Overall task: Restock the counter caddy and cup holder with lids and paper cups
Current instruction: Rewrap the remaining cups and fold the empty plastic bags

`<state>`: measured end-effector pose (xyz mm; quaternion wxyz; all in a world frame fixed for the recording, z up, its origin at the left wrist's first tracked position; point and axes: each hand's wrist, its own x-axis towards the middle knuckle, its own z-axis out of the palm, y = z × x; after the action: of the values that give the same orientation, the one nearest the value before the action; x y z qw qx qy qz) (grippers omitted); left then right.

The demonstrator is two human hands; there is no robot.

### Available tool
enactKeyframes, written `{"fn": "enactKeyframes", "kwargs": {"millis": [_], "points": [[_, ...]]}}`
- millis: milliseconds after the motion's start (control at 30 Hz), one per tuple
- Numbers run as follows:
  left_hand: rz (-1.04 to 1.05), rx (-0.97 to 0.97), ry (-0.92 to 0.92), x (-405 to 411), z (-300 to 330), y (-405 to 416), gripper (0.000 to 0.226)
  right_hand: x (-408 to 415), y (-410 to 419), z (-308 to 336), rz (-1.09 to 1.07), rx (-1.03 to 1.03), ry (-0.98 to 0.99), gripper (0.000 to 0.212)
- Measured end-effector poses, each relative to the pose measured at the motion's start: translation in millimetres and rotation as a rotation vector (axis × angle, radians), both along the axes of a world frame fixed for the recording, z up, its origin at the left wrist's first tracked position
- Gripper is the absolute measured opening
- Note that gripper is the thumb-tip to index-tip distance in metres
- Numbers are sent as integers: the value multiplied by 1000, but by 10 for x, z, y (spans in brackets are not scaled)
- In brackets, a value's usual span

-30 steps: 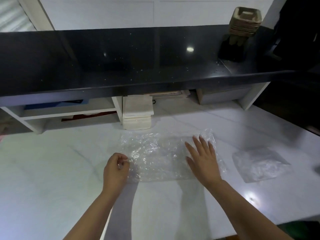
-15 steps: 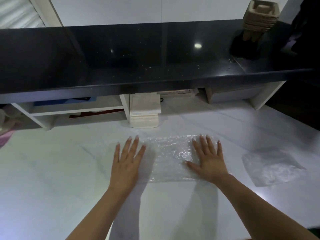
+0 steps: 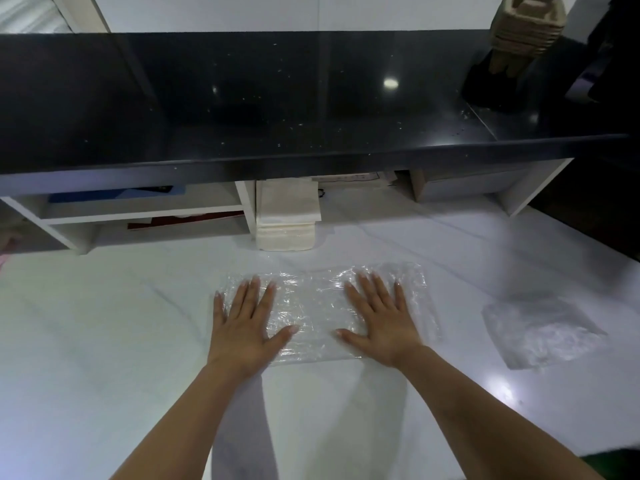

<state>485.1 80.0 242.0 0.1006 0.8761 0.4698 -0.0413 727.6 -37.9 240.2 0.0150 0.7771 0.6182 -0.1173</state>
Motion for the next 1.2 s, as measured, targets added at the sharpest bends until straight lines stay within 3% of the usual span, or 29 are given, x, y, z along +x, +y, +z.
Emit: {"fn": "enactKeyframes", "kwargs": {"millis": [367, 467, 567, 733, 833, 933, 1067, 1200], "points": [[2, -33, -32, -45, -22, 7, 84, 383, -309, -10, -236, 28, -20, 75], [-2, -45, -30, -12, -13, 12, 85, 413, -333, 2, -247, 3, -29, 77], [43, 47, -164, -57, -27, -21, 84, 379, -276, 68, -297, -22, -21, 84], [372, 246, -330, -177, -7, -106, 83, 115, -5, 226, -180, 149, -36, 86], [679, 107, -320, -162, 128, -152, 96, -164, 147, 208, 13, 131, 68, 99], [828, -143, -197, -106, 310, -147, 98, -377, 196, 114, 38, 12, 150, 102], [805, -321, -70, -135, 365, -67, 71, -468, 175, 30, 30, -50, 112, 102], [753, -391, -286, -211, 439, -1, 24, -378, 186, 69, -2, -39, 117, 103]]}}
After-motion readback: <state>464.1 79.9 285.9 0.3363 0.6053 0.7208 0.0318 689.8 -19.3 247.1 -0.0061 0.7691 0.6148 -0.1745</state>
